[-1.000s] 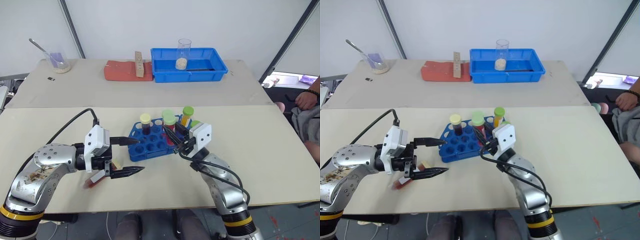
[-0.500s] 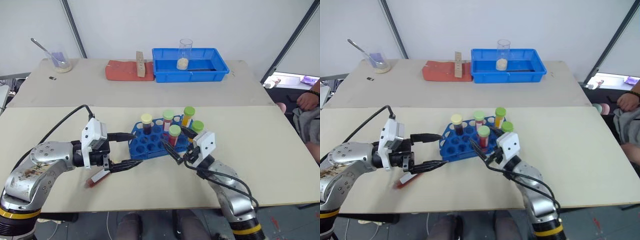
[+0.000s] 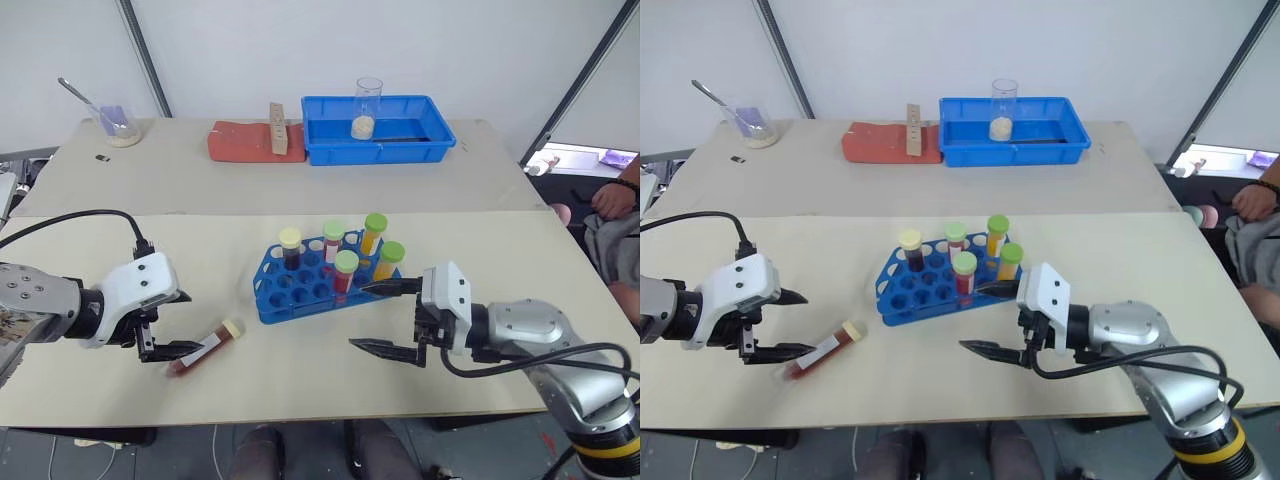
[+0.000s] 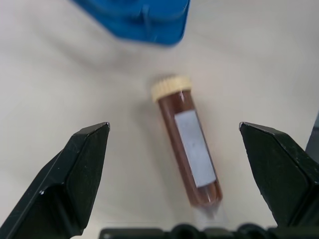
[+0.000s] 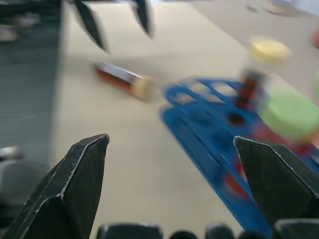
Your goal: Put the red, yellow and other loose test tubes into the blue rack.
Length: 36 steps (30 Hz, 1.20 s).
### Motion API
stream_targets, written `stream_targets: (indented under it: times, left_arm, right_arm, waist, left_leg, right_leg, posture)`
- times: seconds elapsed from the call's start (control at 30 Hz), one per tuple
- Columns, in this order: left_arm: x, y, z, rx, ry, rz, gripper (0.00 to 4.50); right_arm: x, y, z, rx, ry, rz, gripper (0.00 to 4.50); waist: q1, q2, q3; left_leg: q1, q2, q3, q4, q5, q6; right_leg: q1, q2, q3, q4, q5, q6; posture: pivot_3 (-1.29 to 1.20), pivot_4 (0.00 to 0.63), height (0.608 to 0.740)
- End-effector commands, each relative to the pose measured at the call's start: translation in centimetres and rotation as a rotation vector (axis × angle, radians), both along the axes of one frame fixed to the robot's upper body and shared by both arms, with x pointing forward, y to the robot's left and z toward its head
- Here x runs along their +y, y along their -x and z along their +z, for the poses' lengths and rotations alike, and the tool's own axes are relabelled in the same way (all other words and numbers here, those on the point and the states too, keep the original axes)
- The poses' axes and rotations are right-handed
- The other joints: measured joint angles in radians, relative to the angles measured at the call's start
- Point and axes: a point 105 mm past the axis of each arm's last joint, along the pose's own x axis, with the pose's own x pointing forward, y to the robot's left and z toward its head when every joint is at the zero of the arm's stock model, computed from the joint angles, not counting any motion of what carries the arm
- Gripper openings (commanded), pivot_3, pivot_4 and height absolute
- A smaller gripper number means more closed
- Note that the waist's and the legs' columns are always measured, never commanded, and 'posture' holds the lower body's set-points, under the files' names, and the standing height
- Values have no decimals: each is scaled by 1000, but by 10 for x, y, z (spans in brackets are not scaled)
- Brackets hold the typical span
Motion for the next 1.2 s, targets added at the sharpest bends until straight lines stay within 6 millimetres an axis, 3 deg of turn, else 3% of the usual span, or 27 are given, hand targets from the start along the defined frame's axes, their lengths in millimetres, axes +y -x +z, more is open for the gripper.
stream_targets:
  times: [0.03, 0.4, 0.73, 0.87, 1.0, 1.03, 1.2]
  left_arm:
    - [-6, -1, -13, 21, -29, 5, 4500]
    - [-23, -22, -44, 11, -37, 59, 4500]
    - [-29, -31, -45, 17, -62, 48, 4500]
    - [-31, -29, -48, 17, -79, 29, 3237]
    - [-28, -29, -48, 9, -101, 16, 1198]
    - [-27, -29, -47, 7, -103, 11, 941]
    - [-28, -28, -33, -14, -68, -45, 922]
  right_arm:
    - [9, 13, 9, 4, -1, 100, 4454]
    - [10, 19, 9, 37, -11, 93, 4454]
    - [10, 21, 13, 52, -23, 73, 4454]
    - [11, 20, 15, 47, -31, 65, 4497]
    - [10, 18, 15, 46, -31, 56, 4497]
    - [10, 18, 15, 46, -30, 54, 4497]
    - [6, 17, 16, 39, -23, 35, 4497]
  waist:
    - [1, 0, 0]
    - [24, -1, 0]
    - [25, -1, 0]
    - [24, -1, 0]
    - [25, -1, 0]
    - [25, -1, 0]
    - [23, -1, 0]
  left_leg:
    - [0, 0, 0, 0, 0, 0]
    - [-3, -1, 0, 0, 0, 0]
    - [-3, -1, -1, 2, 0, 0]
    - [-3, -1, -1, 2, 0, 0]
    - [-2, -1, -1, 2, 0, 0]
    - [-2, -1, -1, 2, 0, 0]
    - [-2, -1, -1, 2, 0, 0]
  right_leg:
    - [0, 0, 0, 0, 0, 0]
    - [-1, 0, 0, 0, -1, 2]
    - [0, 0, 1, 1, 0, 3]
    - [0, 0, 0, 1, 0, 2]
    - [0, 0, 1, 1, 0, 3]
    - [1, 0, 1, 1, 0, 3]
    - [0, 0, 1, 1, 0, 2]
  posture:
    - [0, 150, 740]
    - [0, 150, 740]
    - [0, 150, 740]
    - [0, 150, 740]
    - [0, 150, 740]
    - [0, 150, 740]
    - [0, 150, 740]
